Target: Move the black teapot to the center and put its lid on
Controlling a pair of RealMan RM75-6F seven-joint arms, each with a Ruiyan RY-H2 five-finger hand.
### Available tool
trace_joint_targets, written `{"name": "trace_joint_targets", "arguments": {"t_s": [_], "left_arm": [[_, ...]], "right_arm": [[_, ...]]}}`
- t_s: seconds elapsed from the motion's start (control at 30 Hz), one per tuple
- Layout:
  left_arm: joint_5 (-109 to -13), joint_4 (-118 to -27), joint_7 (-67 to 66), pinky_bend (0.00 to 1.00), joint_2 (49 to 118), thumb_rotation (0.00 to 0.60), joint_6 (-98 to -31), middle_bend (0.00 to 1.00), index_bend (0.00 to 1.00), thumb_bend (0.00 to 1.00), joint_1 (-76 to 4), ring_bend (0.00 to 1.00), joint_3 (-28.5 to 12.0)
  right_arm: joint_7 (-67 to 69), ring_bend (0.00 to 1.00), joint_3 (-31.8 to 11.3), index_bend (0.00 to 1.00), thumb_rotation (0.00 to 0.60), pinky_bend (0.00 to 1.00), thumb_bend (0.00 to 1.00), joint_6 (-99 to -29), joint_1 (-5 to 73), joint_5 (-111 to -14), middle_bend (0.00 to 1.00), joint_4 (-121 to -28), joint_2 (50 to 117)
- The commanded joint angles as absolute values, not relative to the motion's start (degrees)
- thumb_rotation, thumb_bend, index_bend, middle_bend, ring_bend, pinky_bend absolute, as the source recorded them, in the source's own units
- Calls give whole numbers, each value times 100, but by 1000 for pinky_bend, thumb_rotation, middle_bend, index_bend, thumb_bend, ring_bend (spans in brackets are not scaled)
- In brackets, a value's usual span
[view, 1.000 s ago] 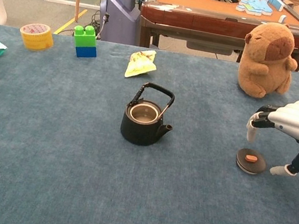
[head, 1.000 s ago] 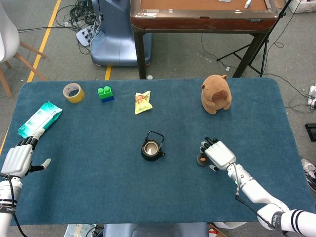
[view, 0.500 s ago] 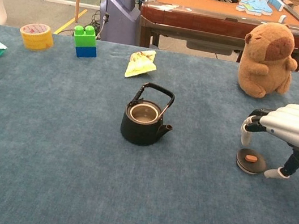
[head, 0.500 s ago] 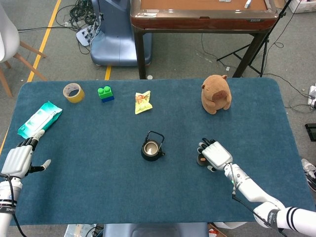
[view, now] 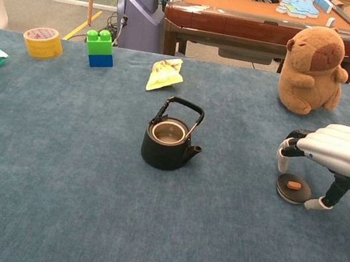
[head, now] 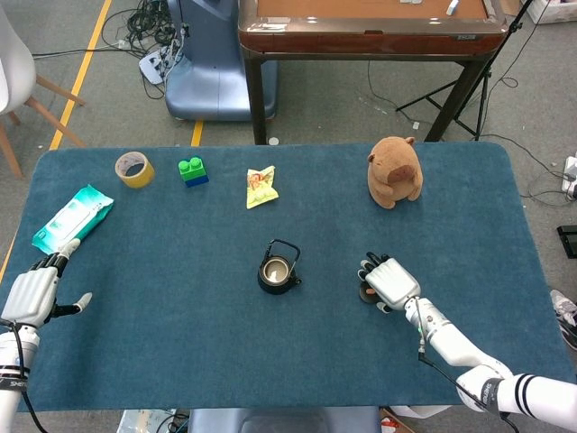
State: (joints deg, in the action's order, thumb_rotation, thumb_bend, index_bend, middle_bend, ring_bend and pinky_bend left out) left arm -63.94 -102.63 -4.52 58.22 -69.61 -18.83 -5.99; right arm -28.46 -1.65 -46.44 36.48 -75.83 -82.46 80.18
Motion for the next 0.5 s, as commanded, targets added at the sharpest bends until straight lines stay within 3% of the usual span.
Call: {"name": "trace_joint_targets", "arguments": {"t_s": [0.03,0.5], "left_arm": [[-6404,-10260,-443,169,5816,600,-6936,122,78,250,-1879,142,-605],[-6398,-10232,-369,166,5799,600,-6783,122,78,250,-1860,142,-635]], "right_arm": [[-2867,102,-159,343,600,259,165,-4629,3676,-7554,215,-8243,8024],[-2997,85,-82,297,600,238,165,-4528,3803,-7326,199,-8245,8061]]}}
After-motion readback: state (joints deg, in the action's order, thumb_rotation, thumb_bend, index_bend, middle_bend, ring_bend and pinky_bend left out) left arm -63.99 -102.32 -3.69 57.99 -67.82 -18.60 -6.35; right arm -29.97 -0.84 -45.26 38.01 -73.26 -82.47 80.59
